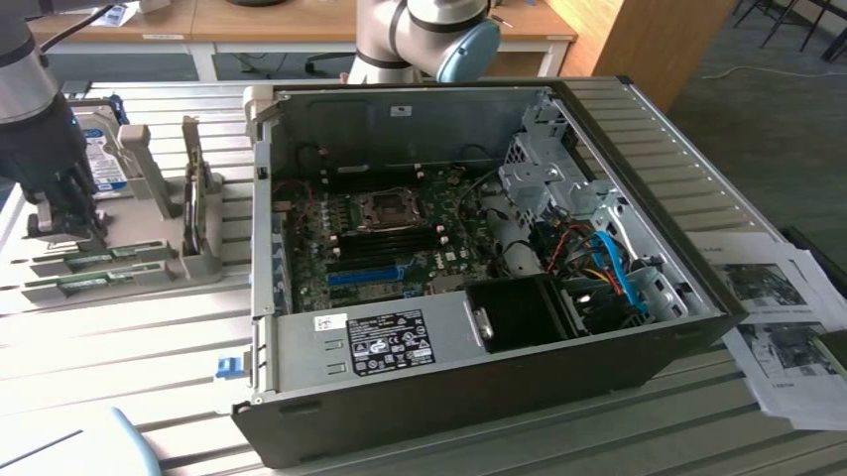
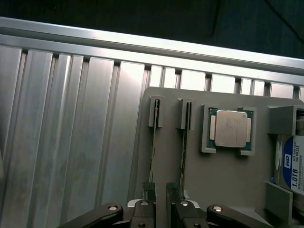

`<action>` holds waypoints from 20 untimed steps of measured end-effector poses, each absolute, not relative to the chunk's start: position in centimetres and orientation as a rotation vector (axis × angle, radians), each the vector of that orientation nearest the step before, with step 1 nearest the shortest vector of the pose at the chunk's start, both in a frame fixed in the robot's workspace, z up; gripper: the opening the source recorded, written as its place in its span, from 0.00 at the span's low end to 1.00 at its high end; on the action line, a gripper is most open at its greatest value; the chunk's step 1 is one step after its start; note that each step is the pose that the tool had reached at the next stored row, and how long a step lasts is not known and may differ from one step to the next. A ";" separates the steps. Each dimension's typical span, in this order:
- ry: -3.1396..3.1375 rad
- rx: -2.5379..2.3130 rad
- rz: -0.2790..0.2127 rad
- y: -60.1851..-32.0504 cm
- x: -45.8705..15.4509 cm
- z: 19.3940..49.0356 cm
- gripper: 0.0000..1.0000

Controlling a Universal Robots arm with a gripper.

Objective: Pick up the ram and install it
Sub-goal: 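Pick up the ram and move it above insertion slot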

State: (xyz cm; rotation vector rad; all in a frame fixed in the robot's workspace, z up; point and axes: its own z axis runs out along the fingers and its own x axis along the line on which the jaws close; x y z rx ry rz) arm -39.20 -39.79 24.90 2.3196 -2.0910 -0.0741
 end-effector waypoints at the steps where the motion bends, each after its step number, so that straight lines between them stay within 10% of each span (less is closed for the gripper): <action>1: -2.091 2.319 -0.074 -39.8 -39.2 24.8 0.23; 20: -2.091 2.319 -0.074 -39.8 -39.2 23.2 0.23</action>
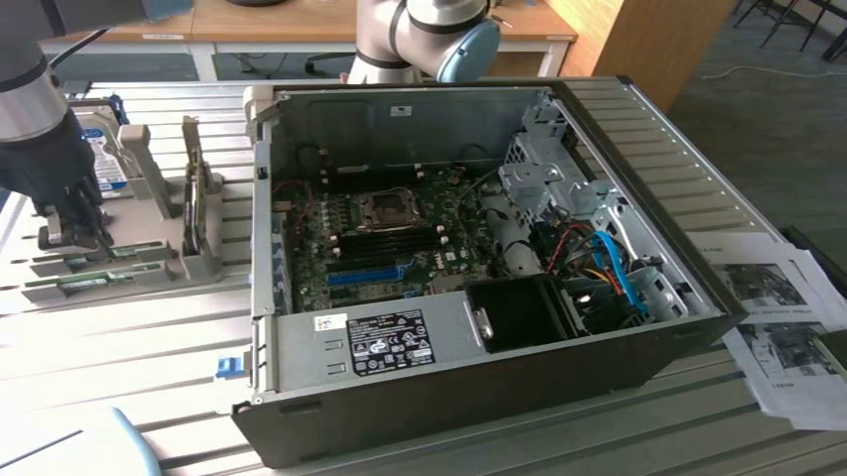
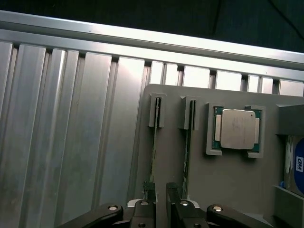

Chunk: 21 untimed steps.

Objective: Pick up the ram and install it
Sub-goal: 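Pick up the ram and move it above insertion slot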

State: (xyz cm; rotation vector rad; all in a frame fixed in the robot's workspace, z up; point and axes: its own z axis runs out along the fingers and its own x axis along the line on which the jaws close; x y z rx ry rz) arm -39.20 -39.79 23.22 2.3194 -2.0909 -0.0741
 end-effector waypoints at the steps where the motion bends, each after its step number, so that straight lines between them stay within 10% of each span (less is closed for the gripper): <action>1: -2.091 2.319 -0.074 -39.8 -39.2 23.1 0.23; 21: -2.091 2.320 -0.074 -39.8 -39.2 22.1 0.23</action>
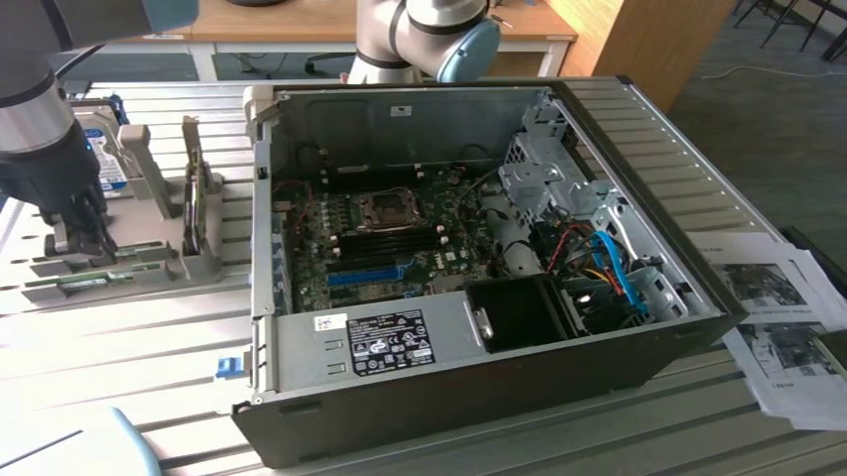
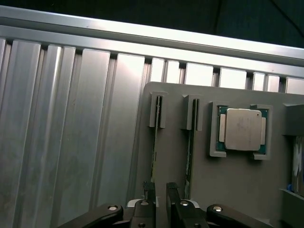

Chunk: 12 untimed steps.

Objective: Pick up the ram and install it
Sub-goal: 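Pick up the ram and move it above insertion slot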

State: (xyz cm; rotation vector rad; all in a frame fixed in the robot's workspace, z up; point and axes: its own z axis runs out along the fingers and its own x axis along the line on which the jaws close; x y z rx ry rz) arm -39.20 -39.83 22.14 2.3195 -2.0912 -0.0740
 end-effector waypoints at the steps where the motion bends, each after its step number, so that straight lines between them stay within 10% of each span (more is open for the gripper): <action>1: -2.091 2.320 -0.074 -39.9 -39.2 22.1 0.23; 12: -2.091 2.319 -0.074 -40.3 -39.2 22.2 0.23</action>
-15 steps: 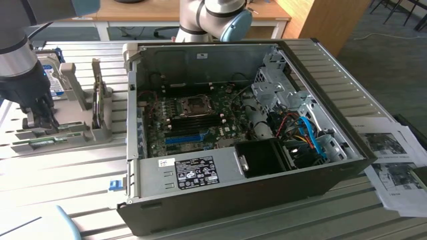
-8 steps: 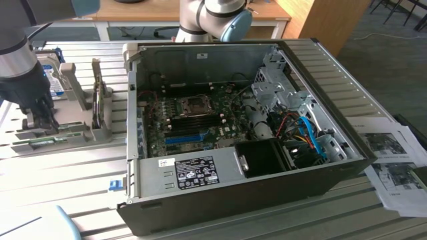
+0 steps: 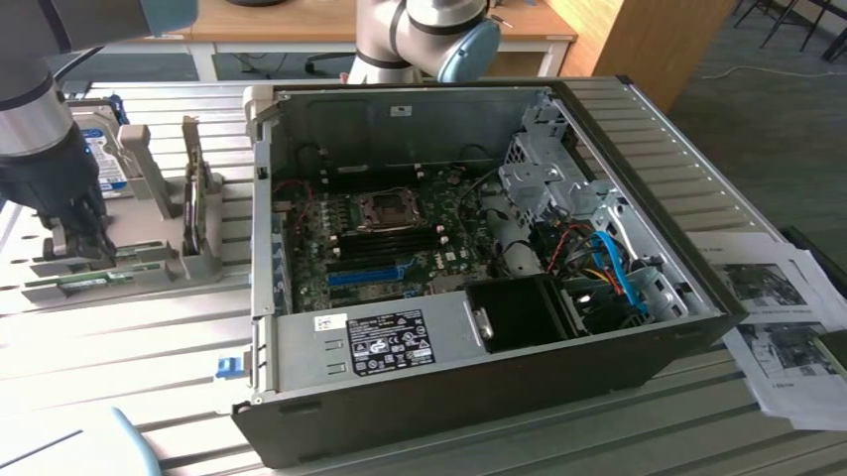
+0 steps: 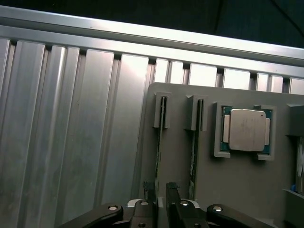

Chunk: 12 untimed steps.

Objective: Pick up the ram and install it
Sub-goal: 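Pick up the ram and move it above insertion slot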

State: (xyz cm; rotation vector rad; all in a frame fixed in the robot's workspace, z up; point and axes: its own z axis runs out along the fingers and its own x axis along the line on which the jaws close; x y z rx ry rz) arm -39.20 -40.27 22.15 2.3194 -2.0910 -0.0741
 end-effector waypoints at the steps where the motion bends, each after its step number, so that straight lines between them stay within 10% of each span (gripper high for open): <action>1: -2.091 2.319 -0.074 -40.3 -39.2 22.2 0.23; 12: -2.091 2.320 -0.074 -40.3 -39.2 21.9 0.23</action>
